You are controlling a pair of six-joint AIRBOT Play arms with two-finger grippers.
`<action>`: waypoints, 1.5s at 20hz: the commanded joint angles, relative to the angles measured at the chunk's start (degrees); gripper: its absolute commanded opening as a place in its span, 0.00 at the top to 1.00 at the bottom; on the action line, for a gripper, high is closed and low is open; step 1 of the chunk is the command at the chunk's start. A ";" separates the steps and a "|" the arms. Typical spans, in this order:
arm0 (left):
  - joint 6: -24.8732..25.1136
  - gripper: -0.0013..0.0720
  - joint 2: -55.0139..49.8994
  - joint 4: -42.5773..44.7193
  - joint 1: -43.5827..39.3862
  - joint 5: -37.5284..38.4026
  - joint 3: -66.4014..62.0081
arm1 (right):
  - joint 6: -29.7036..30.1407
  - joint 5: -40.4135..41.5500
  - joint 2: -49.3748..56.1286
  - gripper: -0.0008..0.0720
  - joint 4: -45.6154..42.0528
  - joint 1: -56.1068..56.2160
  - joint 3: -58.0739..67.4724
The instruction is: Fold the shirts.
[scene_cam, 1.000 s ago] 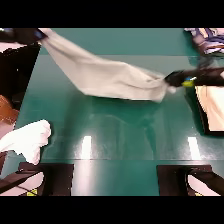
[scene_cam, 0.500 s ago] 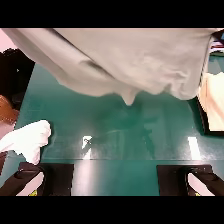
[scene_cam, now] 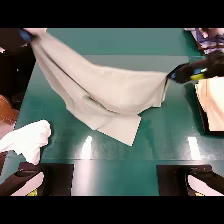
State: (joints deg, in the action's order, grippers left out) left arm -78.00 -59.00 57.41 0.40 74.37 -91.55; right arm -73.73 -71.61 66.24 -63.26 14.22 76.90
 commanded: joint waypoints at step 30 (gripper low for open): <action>0.42 0.95 -2.29 8.96 0.00 -14.32 27.17 | 1.79 18.21 10.62 0.74 0.46 -4.81 -21.57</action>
State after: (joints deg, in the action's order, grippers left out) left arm -77.58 -61.28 66.43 0.40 60.07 -64.40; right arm -71.90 -55.53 76.93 -62.76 9.21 55.70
